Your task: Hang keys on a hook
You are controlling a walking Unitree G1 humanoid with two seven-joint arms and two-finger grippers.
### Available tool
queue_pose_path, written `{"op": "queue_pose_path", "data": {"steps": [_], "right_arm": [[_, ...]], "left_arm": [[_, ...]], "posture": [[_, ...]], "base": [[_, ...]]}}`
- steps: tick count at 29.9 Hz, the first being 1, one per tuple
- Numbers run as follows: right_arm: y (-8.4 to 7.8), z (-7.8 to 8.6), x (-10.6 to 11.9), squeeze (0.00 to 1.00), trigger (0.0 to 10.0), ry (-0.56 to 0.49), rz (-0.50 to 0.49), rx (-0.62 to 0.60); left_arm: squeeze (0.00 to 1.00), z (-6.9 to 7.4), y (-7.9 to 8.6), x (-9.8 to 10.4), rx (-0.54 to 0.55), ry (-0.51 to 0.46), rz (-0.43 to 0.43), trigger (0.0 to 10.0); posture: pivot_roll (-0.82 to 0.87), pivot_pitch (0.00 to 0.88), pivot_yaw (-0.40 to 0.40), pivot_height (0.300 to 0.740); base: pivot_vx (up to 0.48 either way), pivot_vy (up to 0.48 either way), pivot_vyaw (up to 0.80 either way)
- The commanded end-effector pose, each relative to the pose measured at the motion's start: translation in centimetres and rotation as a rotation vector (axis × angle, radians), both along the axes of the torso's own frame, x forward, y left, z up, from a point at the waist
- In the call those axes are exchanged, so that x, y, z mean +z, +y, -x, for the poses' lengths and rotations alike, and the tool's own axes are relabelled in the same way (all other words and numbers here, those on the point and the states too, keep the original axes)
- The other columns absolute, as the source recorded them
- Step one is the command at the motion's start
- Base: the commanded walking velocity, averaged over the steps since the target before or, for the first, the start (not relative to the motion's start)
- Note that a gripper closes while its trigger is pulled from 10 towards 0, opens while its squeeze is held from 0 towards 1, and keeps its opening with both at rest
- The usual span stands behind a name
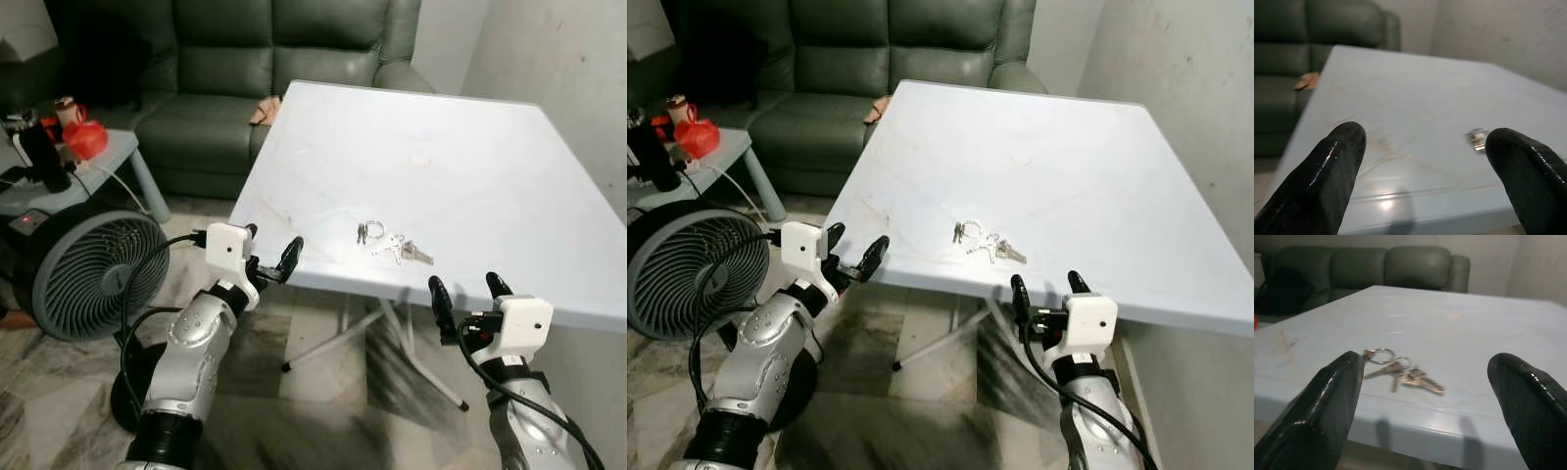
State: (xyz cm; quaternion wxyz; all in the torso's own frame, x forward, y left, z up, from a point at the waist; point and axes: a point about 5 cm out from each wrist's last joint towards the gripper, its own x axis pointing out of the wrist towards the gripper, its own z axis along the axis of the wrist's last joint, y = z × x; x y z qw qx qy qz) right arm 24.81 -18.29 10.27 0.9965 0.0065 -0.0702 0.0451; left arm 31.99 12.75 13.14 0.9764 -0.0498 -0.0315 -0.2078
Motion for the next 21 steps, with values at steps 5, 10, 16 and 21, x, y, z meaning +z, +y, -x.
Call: {"op": "queue_pose_path", "data": {"steps": [5, 10, 16, 21], "right_arm": [[0.10, 0.02, 0.15, 0.00, 10.0, -0.001, 0.004, 0.005], [0.01, -0.05, 0.24, 0.00, 10.0, -0.002, 0.007, 0.006], [0.00, -0.07, 0.30, 0.00, 10.0, -0.002, 0.012, 0.010], [0.06, -0.07, 0.33, 0.00, 10.0, 0.002, 0.018, 0.019]], "left_arm": [[0.00, -0.08, -0.05, 0.03, 0.008, 0.005, 0.017, 10.0], [0.00, -0.13, -0.17, 0.03, 0.010, 0.010, 0.028, 10.0], [0.00, -0.04, -0.24, -0.02, 0.011, 0.007, 0.030, 10.0], [0.00, 0.16, -0.32, -0.05, 0.014, 0.001, 0.037, 10.0]], "posture": [[-0.01, 0.068, -0.006, 0.740], [-0.01, 0.071, -0.009, 0.740], [-0.01, 0.075, -0.014, 0.740], [-0.01, 0.081, -0.020, 0.740]], "base": [[0.288, 0.000, 0.00], [0.280, 0.000, 0.00], [0.268, 0.000, 0.00], [0.261, 0.000, 0.00]]}}
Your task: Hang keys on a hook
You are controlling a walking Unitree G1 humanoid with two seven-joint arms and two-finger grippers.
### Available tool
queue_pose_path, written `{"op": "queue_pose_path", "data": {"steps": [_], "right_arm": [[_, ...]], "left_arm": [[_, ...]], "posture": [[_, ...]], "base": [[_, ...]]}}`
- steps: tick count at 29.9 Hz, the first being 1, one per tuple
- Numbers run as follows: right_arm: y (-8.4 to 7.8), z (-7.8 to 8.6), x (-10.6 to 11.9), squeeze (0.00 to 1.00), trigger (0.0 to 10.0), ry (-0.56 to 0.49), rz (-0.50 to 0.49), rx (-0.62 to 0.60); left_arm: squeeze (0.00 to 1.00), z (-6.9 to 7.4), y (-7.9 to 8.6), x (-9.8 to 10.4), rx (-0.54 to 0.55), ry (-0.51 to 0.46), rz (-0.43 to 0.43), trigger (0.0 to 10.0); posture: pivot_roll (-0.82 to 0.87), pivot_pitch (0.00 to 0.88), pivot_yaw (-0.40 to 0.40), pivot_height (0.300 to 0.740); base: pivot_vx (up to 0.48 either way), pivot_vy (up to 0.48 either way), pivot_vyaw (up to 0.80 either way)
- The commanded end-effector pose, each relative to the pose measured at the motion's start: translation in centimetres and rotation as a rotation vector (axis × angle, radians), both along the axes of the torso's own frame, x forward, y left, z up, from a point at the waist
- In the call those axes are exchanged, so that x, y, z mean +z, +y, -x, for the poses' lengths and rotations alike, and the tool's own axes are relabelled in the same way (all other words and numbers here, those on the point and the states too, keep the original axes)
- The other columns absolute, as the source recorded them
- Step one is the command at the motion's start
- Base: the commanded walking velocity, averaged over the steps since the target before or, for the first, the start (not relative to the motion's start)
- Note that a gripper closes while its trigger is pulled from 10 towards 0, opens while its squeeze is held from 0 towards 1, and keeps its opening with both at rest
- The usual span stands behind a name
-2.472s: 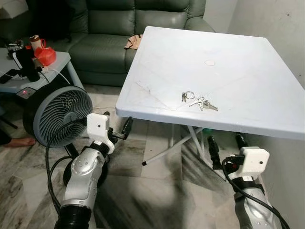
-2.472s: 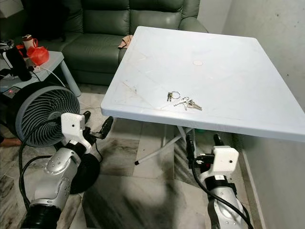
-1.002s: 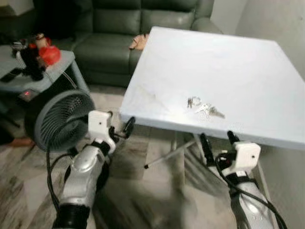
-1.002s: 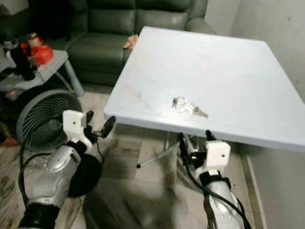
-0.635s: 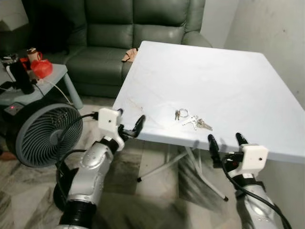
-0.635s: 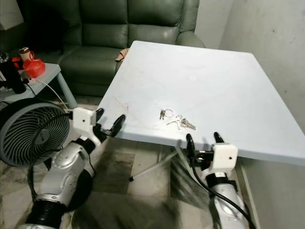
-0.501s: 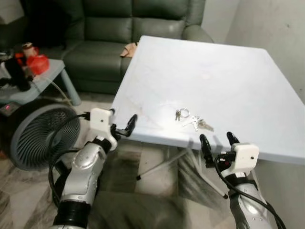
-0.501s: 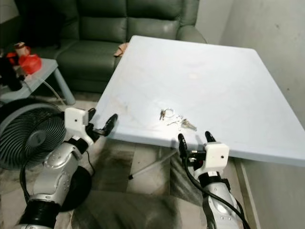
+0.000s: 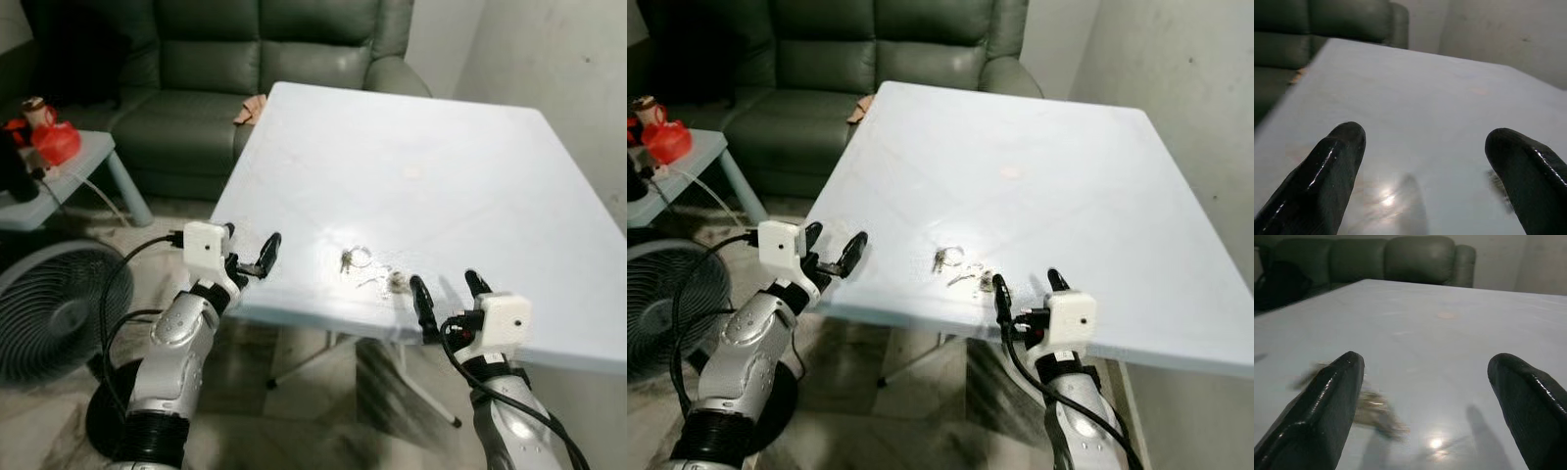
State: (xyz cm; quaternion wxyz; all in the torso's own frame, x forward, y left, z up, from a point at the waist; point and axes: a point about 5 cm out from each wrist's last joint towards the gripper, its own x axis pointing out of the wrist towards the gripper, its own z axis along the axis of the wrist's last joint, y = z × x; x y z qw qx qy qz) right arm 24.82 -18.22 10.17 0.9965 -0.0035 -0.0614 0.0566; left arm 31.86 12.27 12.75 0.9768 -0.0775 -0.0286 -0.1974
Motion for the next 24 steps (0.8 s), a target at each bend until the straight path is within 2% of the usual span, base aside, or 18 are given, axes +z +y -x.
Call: {"op": "queue_pose_path", "data": {"steps": [1, 4, 6, 10, 14, 21, 24], "right_arm": [[0.0, 0.0, 0.4, 0.00, 10.0, -0.011, 0.002, 0.005], [0.1, -0.1, 0.5, 0.00, 10.0, -0.008, 0.011, 0.020], [0.2, -0.1, 0.6, 0.00, 10.0, -0.008, 0.036, 0.043], [0.3, -0.4, 0.9, 0.00, 10.0, 0.001, 0.092, 0.096], [0.5, -1.2, 1.6, 0.00, 10.0, 0.016, 0.117, 0.135], [2.2, -3.1, 2.6, 0.00, 10.0, 0.055, 0.175, 0.119], [2.9, -3.5, 2.7, 0.00, 10.0, 0.077, 0.167, 0.131]], "left_arm": [[0.00, 0.1, 0.2, 0.3, 0.001, -0.022, -0.024, 10.0], [0.00, 0.5, 0.2, 0.6, 0.016, -0.072, -0.026, 10.0], [0.00, 0.7, 0.1, 0.4, 0.010, -0.077, -0.053, 10.0], [0.00, 1.5, -0.2, 0.5, -0.019, -0.131, -0.052, 10.0], [0.00, 1.9, -0.3, 0.2, -0.045, -0.121, -0.051, 10.0], [0.00, 3.0, -1.2, -0.4, -0.110, -0.131, -0.072, 10.0], [0.00, 3.2, -1.4, -0.5, -0.126, -0.126, -0.066, 10.0]], "posture": [[-0.01, 0.081, -0.020, 0.740], [-0.01, 0.085, -0.026, 0.740], [0.00, 0.086, -0.029, 0.740], [0.00, 0.092, -0.037, 0.740], [0.00, 0.095, -0.041, 0.740], [0.01, 0.105, -0.059, 0.740], [0.01, 0.106, -0.064, 0.740]], "base": [[0.000, 0.000, 0.00], [0.000, 0.000, 0.00], [0.000, 0.000, 0.00], [0.000, 0.000, 0.00], [0.000, 0.000, 0.00], [0.000, 0.000, 0.00], [0.000, 0.000, 0.00]]}}
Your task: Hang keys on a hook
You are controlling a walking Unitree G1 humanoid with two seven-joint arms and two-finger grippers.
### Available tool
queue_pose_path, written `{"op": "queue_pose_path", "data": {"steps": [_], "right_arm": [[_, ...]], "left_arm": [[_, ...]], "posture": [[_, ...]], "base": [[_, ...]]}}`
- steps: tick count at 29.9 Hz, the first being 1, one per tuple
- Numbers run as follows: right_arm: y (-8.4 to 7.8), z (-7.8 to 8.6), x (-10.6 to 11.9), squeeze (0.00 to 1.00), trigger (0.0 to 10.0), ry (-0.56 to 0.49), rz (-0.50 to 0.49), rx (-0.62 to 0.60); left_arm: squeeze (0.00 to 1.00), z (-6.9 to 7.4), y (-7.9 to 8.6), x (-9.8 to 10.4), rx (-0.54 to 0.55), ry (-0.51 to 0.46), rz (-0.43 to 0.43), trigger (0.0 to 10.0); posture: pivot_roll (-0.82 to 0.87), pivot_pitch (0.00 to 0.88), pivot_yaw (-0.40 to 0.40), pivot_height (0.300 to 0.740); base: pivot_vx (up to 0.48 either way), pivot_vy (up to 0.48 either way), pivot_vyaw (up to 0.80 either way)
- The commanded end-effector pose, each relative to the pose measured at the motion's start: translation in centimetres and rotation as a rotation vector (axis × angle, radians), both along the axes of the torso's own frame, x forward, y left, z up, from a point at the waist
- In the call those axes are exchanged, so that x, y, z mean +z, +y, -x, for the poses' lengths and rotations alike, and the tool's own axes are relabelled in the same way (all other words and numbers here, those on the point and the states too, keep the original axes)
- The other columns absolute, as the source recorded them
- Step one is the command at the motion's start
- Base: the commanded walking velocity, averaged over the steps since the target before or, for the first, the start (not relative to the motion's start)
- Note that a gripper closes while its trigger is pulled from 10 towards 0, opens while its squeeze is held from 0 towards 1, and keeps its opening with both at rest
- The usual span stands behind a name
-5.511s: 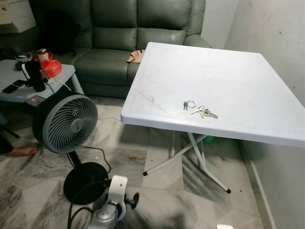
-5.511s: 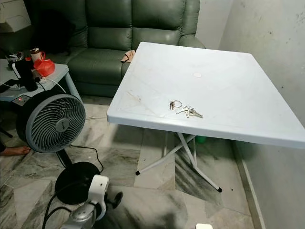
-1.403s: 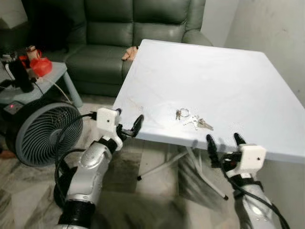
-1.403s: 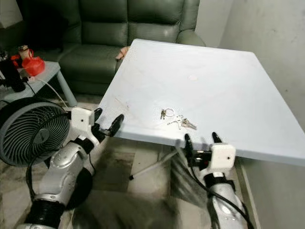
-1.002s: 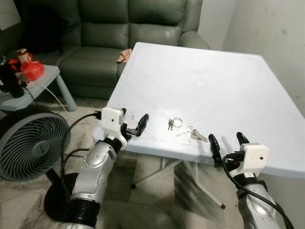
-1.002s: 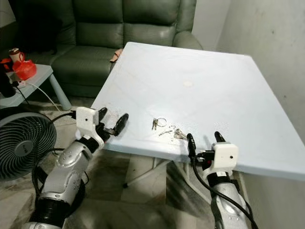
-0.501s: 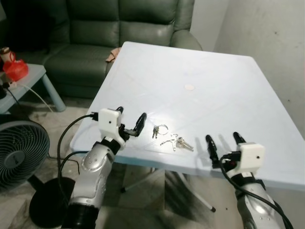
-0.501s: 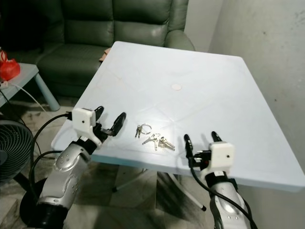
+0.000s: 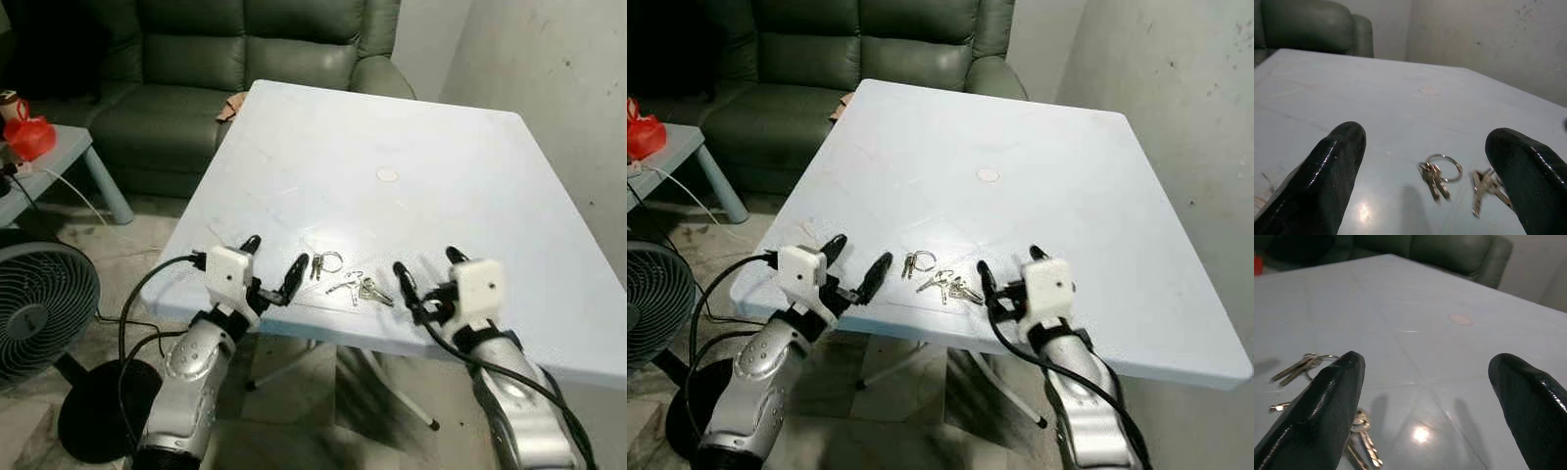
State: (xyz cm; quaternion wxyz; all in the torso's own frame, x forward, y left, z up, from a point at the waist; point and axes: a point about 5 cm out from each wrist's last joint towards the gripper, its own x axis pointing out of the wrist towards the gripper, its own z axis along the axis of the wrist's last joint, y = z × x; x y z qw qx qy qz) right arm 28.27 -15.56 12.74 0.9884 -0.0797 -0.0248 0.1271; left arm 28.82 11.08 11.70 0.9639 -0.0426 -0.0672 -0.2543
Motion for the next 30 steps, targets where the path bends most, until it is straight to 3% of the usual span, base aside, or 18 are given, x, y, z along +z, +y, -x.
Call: {"op": "queue_pose_path", "data": {"steps": [1, 8, 15, 19, 21, 23, 24, 25, 26, 27, 28, 29, 30], "right_arm": [[0.9, -0.2, 0.3, 0.00, 10.0, 0.019, -0.019, 0.005], [2.4, -1.0, -0.3, 0.00, 10.0, 0.117, -0.043, -0.061], [3.2, -0.7, -1.7, 0.00, 10.0, 0.209, -0.068, -0.071], [3.5, -0.3, -2.4, 0.00, 9.4, 0.234, -0.064, -0.067], [3.6, -0.1, -2.7, 0.00, 8.4, 0.245, -0.052, -0.064], [3.8, 0.1, -3.0, 0.00, 8.5, 0.258, -0.043, -0.059], [3.9, 0.1, -3.1, 0.00, 7.8, 0.262, -0.042, -0.054], [4.0, 0.2, -3.2, 0.00, 7.8, 0.265, -0.041, -0.052], [4.2, 0.3, -3.3, 0.00, 5.3, 0.268, -0.033, -0.047], [4.3, 0.3, -3.4, 0.00, 6.7, 0.272, -0.034, -0.044], [4.3, 0.3, -3.4, 0.00, 6.7, 0.275, -0.034, -0.042], [4.5, 0.3, -3.3, 0.00, 7.8, 0.269, -0.038, -0.035], [4.5, 0.3, -3.3, 0.00, 7.8, 0.269, -0.038, -0.035]], "left_arm": [[0.00, 0.4, -0.4, 0.6, -0.036, -0.032, -0.011, 10.0], [0.00, 1.2, -0.7, 0.6, -0.087, -0.044, -0.012, 10.0], [0.00, 1.9, -1.1, 0.6, -0.131, -0.045, -0.023, 10.0], [0.00, 2.1, -1.2, 0.6, -0.139, -0.043, -0.024, 10.0], [0.00, 2.2, -1.2, 0.5, -0.142, -0.043, -0.029, 10.0], [0.00, 2.3, -1.2, 0.5, -0.143, -0.042, -0.030, 10.0], [0.00, 2.4, -1.2, 0.5, -0.143, -0.041, -0.029, 10.0], [0.00, 2.4, -1.2, 0.5, -0.144, -0.040, -0.029, 10.0], [0.00, 2.5, -1.3, 0.5, -0.145, -0.039, -0.028, 10.0], [0.00, 2.5, -1.3, 0.5, -0.144, -0.039, -0.029, 10.0], [0.00, 2.6, -1.3, 0.5, -0.144, -0.039, -0.029, 10.0], [0.00, 2.6, -1.3, 0.5, -0.144, -0.039, -0.028, 10.0], [0.00, 2.6, -1.3, 0.5, -0.144, -0.039, -0.028, 10.0]], "posture": [[0.01, 0.106, -0.064, 0.740], [0.03, 0.106, -0.071, 0.740], [0.04, 0.110, -0.077, 0.740], [0.05, 0.111, -0.079, 0.740], [0.05, 0.112, -0.082, 0.740], [0.05, 0.112, -0.082, 0.740], [0.05, 0.113, -0.083, 0.740], [0.05, 0.113, -0.083, 0.740], [0.05, 0.114, -0.084, 0.740], [0.05, 0.114, -0.084, 0.740], [0.05, 0.114, -0.084, 0.740], [0.05, 0.120, -0.087, 0.740], [0.05, 0.120, -0.087, 0.740]], "base": [[0.000, 0.000, 0.00], [0.000, 0.000, 0.00], [0.000, 0.000, 0.00], [0.000, 0.000, 0.00], [0.000, 0.000, 0.00], [0.000, 0.000, 0.00], [0.000, 0.000, 0.00], [0.000, 0.000, 0.00], [0.000, 0.000, 0.00], [0.000, 0.000, 0.00], [0.000, 0.000, 0.00], [0.000, 0.000, 0.00], [0.000, 0.000, 0.00]]}}
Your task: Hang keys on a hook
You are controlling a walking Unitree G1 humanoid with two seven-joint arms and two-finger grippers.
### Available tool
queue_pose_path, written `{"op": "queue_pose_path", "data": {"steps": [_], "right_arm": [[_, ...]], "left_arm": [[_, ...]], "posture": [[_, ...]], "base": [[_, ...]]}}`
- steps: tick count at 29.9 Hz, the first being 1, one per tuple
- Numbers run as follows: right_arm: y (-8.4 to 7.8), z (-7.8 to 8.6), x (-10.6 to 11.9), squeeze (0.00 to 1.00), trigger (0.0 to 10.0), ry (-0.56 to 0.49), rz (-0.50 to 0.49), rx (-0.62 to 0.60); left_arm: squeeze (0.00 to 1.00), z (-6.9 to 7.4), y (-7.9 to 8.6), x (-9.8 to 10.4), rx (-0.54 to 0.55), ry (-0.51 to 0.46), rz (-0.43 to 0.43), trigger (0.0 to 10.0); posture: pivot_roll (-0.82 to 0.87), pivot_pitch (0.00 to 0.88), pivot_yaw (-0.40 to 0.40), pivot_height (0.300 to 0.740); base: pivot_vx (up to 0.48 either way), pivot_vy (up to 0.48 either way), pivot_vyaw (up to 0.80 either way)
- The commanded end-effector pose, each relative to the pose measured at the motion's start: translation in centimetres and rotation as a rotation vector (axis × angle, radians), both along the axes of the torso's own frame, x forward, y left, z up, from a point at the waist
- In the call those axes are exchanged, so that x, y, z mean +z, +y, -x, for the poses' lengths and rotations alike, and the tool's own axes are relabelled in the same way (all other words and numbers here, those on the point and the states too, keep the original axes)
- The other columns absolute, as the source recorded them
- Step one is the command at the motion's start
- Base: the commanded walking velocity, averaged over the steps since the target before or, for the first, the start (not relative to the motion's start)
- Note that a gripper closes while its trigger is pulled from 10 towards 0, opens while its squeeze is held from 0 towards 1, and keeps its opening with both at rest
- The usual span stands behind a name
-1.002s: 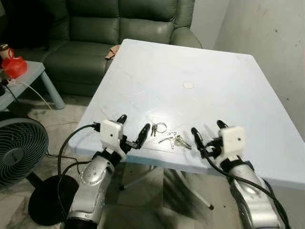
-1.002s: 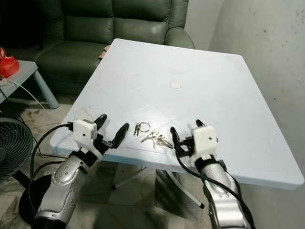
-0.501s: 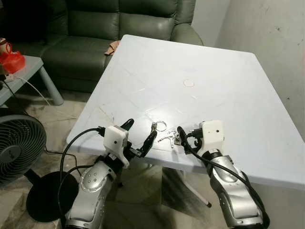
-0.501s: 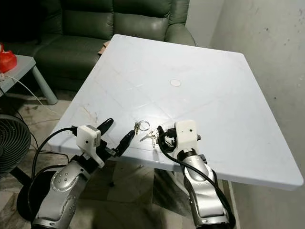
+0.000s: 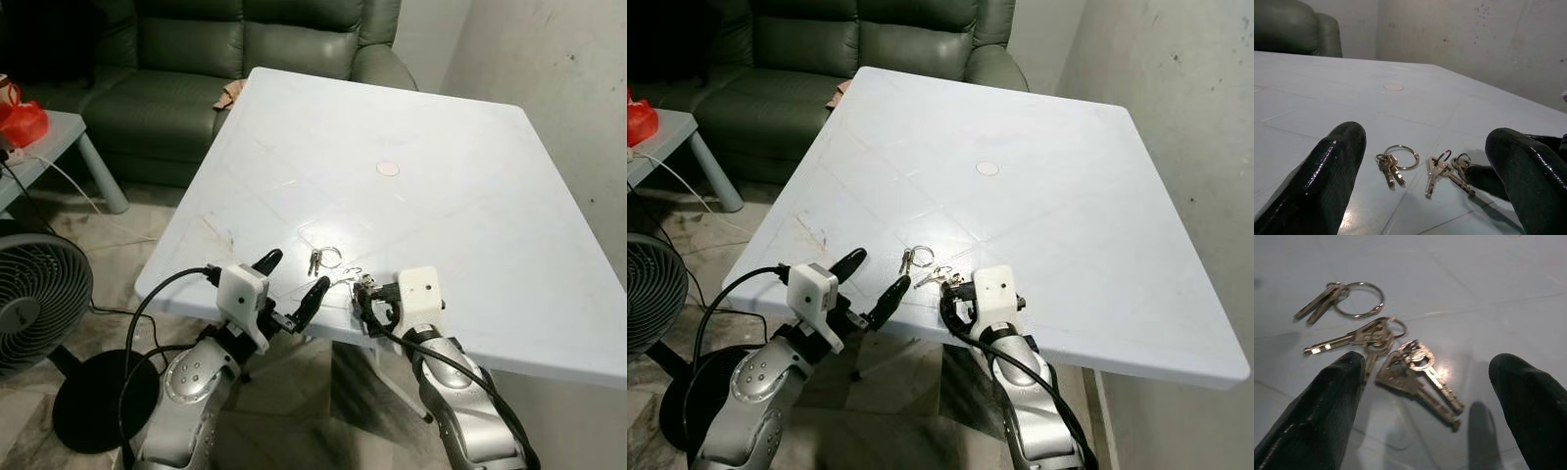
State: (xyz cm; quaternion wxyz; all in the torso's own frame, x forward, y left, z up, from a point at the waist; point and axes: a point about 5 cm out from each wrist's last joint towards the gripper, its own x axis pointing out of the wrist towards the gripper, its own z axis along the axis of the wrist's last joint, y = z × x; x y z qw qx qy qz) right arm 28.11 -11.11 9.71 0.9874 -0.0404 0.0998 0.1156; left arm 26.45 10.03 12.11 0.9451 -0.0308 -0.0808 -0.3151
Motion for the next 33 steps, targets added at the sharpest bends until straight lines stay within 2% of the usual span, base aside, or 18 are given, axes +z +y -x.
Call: {"op": "queue_pose_path", "data": {"steps": [1, 3, 4, 5, 10, 12, 14, 15, 16, 17, 18, 20, 23, 24, 25, 26, 33], "right_arm": [[0.2, 0.1, -0.1, 0.00, 7.8, 0.010, 0.002, 0.007], [0.4, 0.0, 0.0, 0.00, 8.0, 0.006, -0.003, 0.010], [0.7, -0.1, 0.2, 0.00, 8.4, 0.005, -0.025, 0.009], [0.9, -0.2, 0.4, 0.00, 8.1, 0.002, -0.031, 0.012], [1.5, -0.6, 0.7, 0.00, 8.5, -0.003, -0.058, 0.005], [1.6, -0.7, 0.7, 0.00, 8.3, -0.002, -0.064, -0.001], [2.0, -0.9, 0.8, 0.00, 7.3, 0.000, -0.077, -0.005], [2.0, -0.9, 0.8, 0.00, 7.3, 0.000, -0.077, -0.005], [2.1, -1.0, 0.8, 0.00, 6.7, 0.002, -0.087, -0.014], [2.2, -1.0, 0.8, 0.00, 6.7, 0.004, -0.093, -0.017], [2.3, -1.1, 0.8, 0.00, 4.3, 0.007, -0.104, -0.020], [2.3, -1.1, 0.8, 0.00, 4.2, 0.010, -0.104, -0.024], [2.4, -1.1, 0.7, 0.00, 3.2, 0.017, -0.107, -0.035], [2.5, -1.2, 0.6, 0.00, 0.7, 0.023, -0.116, -0.041], [2.5, -1.2, 0.6, 0.00, 0.7, 0.025, -0.122, -0.042], [2.5, -1.3, 0.7, 0.00, 0.0, 0.025, -0.119, -0.046], [2.4, -1.5, 0.8, 0.00, 0.0, 0.018, -0.119, -0.058]], "left_arm": [[0.00, 0.3, -0.3, 0.1, -0.018, 0.002, -0.006, 10.0], [0.00, 0.3, -0.2, 0.1, -0.015, 0.004, -0.005, 10.0], [0.00, 0.3, -0.2, 0.1, -0.013, 0.003, -0.005, 10.0], [0.00, 0.3, -0.2, 0.1, -0.012, 0.003, -0.004, 10.0], [0.00, 0.3, -0.2, 0.2, -0.004, 0.003, -0.001, 10.0], [0.00, 0.3, -0.2, 0.3, -0.002, 0.002, 0.000, 10.0], [0.00, 0.3, -0.1, 0.3, 0.001, 0.001, -0.001, 10.0], [0.00, 0.3, -0.1, 0.3, 0.001, 0.001, -0.001, 10.0], [0.00, 0.3, 0.0, 0.4, 0.003, 0.000, -0.002, 10.0], [0.00, 0.3, 0.0, 0.4, 0.004, 0.000, -0.003, 10.0], [0.00, 0.3, 0.0, 0.4, 0.006, 0.000, -0.005, 10.0], [0.00, 0.3, 0.0, 0.4, 0.008, -0.001, -0.005, 10.0], [0.00, 0.3, 0.1, 0.4, 0.011, 0.000, -0.006, 10.0], [0.00, 0.3, 0.1, 0.5, 0.013, -0.001, -0.007, 10.0], [0.00, 0.3, 0.1, 0.5, 0.014, -0.001, -0.007, 10.0], [0.00, 0.3, 0.1, 0.5, 0.016, -0.001, -0.007, 10.0], [0.00, 0.3, 0.1, 0.5, 0.022, -0.002, -0.008, 10.0]], "posture": [[0.05, 0.120, -0.087, 0.740], [0.05, 0.120, -0.087, 0.740], [0.06, 0.128, -0.090, 0.740], [0.06, 0.128, -0.090, 0.740], [0.06, 0.134, -0.092, 0.740], [0.06, 0.138, -0.092, 0.740], [0.06, 0.138, -0.092, 0.740], [0.06, 0.138, -0.092, 0.740], [0.07, 0.141, -0.090, 0.740], [0.07, 0.141, -0.090, 0.740], [0.07, 0.142, -0.089, 0.740], [0.08, 0.145, -0.090, 0.740], [0.08, 0.147, -0.092, 0.740], [0.08, 0.147, -0.093, 0.740], [0.08, 0.147, -0.093, 0.740], [0.08, 0.149, -0.094, 0.740], [0.09, 0.148, -0.095, 0.740]], "base": [[0.000, 0.000, 0.00], [0.000, 0.000, 0.00], [0.000, 0.000, 0.00], [0.000, 0.000, 0.00], [0.000, 0.000, 0.00], [0.000, 0.000, 0.00], [0.000, 0.000, 0.00], [0.000, 0.000, 0.00], [0.000, 0.000, 0.00], [0.000, 0.000, 0.00], [0.000, 0.000, 0.00], [0.000, 0.000, 0.00], [0.000, 0.000, 0.00], [0.000, 0.000, 0.00], [0.000, 0.000, 0.00], [0.000, 0.000, 0.00], [0.000, 0.000, 0.00]]}}
